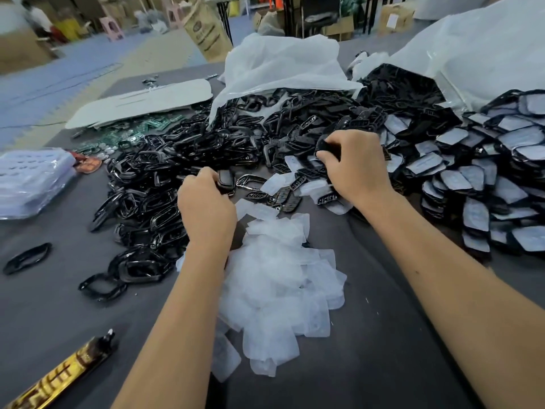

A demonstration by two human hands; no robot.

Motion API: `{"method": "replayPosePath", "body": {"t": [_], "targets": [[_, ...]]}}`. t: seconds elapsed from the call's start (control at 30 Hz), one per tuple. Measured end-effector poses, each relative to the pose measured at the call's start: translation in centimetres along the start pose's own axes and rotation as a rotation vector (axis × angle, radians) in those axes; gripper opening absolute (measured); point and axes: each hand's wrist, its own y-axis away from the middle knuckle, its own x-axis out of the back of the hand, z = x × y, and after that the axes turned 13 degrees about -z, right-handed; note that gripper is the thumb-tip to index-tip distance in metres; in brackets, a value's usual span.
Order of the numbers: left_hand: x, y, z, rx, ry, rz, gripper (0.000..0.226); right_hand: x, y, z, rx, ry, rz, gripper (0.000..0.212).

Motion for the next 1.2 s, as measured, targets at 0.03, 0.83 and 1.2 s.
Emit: {"method": "replayPosePath", "body": {"t": [0.03, 0.83, 1.2], "targets": [[0.1, 0.0, -0.2, -0.003, 0.042, 0.020, 0.029, -0.3, 0.1, -0.5, 0.023, -0.078, 0.008, 0.020], [-1.2, 0.4, -0.1, -0.245, 0.152, -0.108, 0.011, -4.5, 2.8, -3.6, -0.039, -0.996, -0.262, 0.008], [-0.5, 0.4, 0.3, -0.177, 0.749, -0.083, 0.009, -4.7, 2.7, -3.5, -0.055, -0.968, -0.239, 0.012]]}}
